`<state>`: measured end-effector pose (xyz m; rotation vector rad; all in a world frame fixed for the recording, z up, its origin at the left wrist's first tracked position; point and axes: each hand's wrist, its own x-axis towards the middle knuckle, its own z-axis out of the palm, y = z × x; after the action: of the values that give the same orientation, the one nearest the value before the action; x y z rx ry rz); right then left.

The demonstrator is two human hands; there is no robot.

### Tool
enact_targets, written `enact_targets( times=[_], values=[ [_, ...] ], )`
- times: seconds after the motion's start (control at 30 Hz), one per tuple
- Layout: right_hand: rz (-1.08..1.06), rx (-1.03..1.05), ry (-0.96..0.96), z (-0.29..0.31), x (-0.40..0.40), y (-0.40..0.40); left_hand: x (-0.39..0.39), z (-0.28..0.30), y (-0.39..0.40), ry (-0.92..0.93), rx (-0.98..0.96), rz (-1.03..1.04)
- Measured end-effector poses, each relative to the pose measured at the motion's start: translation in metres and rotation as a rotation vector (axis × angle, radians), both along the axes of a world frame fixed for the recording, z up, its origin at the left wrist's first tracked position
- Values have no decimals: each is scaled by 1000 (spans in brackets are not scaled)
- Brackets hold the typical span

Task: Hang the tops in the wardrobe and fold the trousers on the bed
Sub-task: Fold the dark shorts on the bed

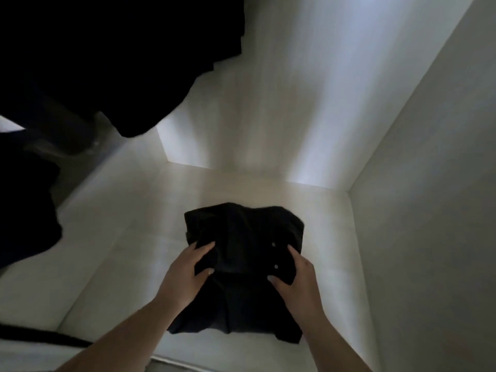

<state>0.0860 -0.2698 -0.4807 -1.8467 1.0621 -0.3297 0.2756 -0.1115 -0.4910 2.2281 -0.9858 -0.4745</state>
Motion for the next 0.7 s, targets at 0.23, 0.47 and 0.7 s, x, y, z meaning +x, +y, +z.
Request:
enact_targets(
  times=[0.23, 0.47, 0.7],
  values=[
    [-224, -196, 120, -40, -25, 6, -2, -45, 8, -318, 215, 77],
    [248, -756, 191, -34, 51, 11, -30, -47, -55, -582, 128, -296],
    [437, -731, 459, -68, 36, -25, 19, -73, -38, -550, 395, -216]
  ],
)
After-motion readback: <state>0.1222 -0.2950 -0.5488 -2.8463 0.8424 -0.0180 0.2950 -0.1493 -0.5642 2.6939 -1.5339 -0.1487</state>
